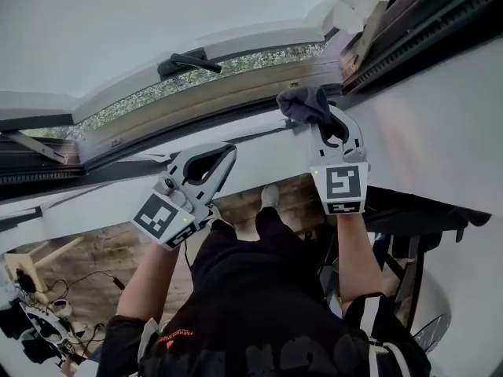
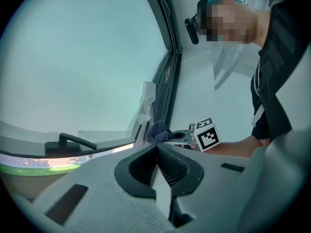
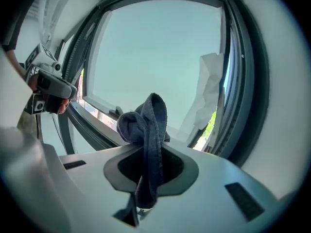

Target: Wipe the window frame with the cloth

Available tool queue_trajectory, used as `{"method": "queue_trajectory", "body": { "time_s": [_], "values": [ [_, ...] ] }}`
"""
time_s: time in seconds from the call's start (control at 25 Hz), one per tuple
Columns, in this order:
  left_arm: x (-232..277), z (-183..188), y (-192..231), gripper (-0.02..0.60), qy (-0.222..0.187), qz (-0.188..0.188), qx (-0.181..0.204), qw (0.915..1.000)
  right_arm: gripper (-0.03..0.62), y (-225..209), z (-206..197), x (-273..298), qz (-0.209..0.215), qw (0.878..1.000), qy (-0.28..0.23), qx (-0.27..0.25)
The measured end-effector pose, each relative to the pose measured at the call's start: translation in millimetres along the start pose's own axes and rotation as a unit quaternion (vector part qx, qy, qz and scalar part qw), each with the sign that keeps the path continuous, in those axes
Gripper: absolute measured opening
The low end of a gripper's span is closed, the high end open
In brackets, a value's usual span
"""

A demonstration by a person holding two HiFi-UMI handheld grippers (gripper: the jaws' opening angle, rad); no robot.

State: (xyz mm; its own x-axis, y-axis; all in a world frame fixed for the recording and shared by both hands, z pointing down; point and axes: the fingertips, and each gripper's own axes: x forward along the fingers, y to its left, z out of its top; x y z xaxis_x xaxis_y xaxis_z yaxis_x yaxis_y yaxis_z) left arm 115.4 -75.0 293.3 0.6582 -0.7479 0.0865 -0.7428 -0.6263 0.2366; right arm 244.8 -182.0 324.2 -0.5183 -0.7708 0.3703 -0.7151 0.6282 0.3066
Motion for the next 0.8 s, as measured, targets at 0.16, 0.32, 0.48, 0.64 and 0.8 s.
{"method": "queue_trajectory", "body": {
  "time_s": [0.16, 0.32, 0.48, 0.64, 0.8],
  "values": [
    [-28.9, 17.7, 6.7, 0.021, -0.021, 0.023, 0.013, 0.9994, 0.041, 16.5, 24.4, -8.5, 0.009, 1.0, -0.017, -0.012],
    [-58.7, 36.0, 11.8, 0.021, -0.04, 0.045, 0.028, 0.9978, 0.041, 34.8, 48.1, -19.8, 0.019, 0.999, -0.037, -0.017],
    [-86.6, 54.5, 20.3, 0.021, -0.062, 0.069, 0.042, 0.9948, 0.043, 55.8, 76.4, -23.1, 0.038, 0.997, -0.062, -0.031],
    [-117.9, 66.9, 22.3, 0.021, -0.07, 0.079, 0.041, 0.9936, 0.041, 83.6, 98.3, -35.5, 0.055, 0.996, -0.071, -0.026],
    [-144.6, 79.3, 27.1, 0.02, -0.086, 0.097, 0.051, 0.9903, 0.041, 105.4, 120.2, -43.2, 0.076, 0.992, -0.094, -0.021]
  ]
}}
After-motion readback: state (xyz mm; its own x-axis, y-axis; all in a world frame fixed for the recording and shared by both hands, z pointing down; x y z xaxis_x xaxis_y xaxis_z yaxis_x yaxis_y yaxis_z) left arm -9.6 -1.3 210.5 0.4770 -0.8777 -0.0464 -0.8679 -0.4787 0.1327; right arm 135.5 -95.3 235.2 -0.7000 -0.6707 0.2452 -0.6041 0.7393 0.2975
